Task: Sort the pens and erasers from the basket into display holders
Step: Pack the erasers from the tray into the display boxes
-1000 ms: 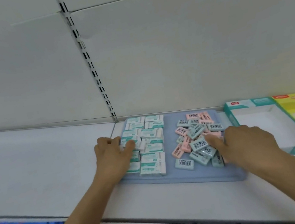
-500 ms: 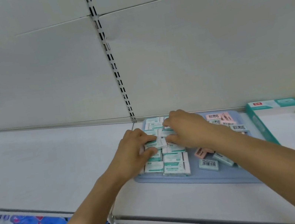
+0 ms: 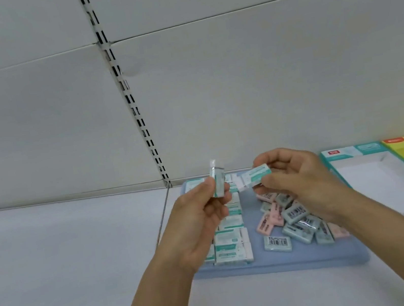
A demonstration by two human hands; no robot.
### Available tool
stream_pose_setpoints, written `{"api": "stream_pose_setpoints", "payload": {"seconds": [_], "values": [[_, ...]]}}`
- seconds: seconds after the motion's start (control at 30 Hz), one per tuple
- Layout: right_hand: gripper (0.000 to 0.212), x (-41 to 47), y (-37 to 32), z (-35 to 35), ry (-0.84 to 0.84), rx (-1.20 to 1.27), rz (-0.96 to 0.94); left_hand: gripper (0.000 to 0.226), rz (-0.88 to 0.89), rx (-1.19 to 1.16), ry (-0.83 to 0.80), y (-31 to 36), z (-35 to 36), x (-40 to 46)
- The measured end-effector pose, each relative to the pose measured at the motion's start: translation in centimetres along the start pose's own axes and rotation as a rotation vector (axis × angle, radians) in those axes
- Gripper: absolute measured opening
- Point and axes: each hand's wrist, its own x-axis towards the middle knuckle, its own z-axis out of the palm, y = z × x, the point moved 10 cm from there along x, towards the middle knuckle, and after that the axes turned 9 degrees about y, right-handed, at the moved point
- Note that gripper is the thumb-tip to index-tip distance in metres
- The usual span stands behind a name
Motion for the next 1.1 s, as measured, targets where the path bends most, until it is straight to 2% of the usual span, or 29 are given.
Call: {"api": "stream_pose_setpoints", "payload": {"seconds": [0.1,0.23,0.37,0.47,0.57,0.63,0.7,0.87,1.1], "values": [[0.032,-0.8,-1.4,-2.3,0.002,-0.003,-0.079,0.023,-0.066,-0.138,-0.030,-1.5,3.1,-0.5],[0.033,-1.4,-2.9,-5.7,0.026,-0.209,-0.172,0.029,-0.072,-0.233,-0.082,-2.6,7.3,-0.9],[0.034,-1.6,-4.0,-9.2,0.041,-0.441,-0.253,0.026,-0.069,-0.219,-0.112,-3.9,11.1,-1.2],[0.034,-1.2,-5.3,-11.8,0.047,-0.718,-0.393,0.024,-0.054,-0.169,-0.079,-4.9,12.9,-1.1],[0.030,0.6,-6.3,-17.2,0.195,-0.949,-0.486,0.025,-0.025,-0.115,-0.015,-5.6,13.6,-0.6],[0.027,2.0,-5.3,-19.4,0.198,-1.149,-0.459,0.023,-0.021,-0.111,0.020,-6.1,13.6,-0.5],[0.028,3.2,-3.3,-19.9,0.129,-1.314,-0.391,0.020,-0.032,-0.115,0.050,-6.6,13.8,-0.4],[0.027,4.8,-0.3,-17.4,0.005,-1.340,-0.372,0.018,-0.045,-0.108,0.092,-7.2,14.0,-0.1],[0.013,4.5,-0.1,-16.5,0.036,-1.388,-0.431,0.026,-0.092,-0.233,0.046,-7.8,14.6,-0.4]]}}
